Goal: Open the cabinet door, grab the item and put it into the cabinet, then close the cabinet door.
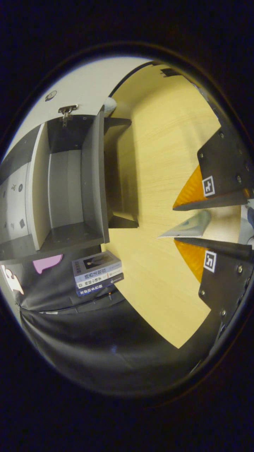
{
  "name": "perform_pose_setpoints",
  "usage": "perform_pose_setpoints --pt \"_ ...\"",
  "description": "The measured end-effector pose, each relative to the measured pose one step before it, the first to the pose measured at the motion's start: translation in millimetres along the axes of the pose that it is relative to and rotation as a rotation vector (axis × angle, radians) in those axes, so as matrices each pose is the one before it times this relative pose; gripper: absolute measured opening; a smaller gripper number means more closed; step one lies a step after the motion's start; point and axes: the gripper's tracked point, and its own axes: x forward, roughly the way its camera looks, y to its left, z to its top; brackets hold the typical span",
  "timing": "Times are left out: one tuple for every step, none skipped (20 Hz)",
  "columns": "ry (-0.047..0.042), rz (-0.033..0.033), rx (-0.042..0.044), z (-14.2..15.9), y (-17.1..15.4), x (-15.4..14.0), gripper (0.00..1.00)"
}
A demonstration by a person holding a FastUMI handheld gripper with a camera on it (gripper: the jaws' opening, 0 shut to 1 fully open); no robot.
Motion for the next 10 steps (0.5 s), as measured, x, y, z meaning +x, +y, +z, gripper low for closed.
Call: perform_pose_setpoints --pt "0.00604 0.00839 0.00149 -0.62 0.4 2.27 0.41" --pt "0.01643 0.00016 -0.00738 -4.8 -2.16 0.57 0.41" --pt "0.0045 -0.01157 -0.00314 -5.04 -1.19 0.23 0.41" --pt "-0.01701 0.01023 0.00373 0.49 2.07 -0.66 0.41" --pt "0.0 -0.00525 0.00466 -1.55 0.2 1.74 0.41" --pt "-0.04695 -0.03879 -0.00271 4.62 -7.28 -1.3 0.32" --pt "0.03103 0.00467 -0.01376 -0.15 -0.9 -6.99 0.23" --pt "-0.01717 -0.00842 0.01199 0.81 4.34 -0.34 0.14" --pt "-0.00127 -0.00119 -0.00296 -0.2 -0.5 2.59 0.14" --pt "0.00033 0.01168 -0.00067 0.93 1.99 1.08 0.14"
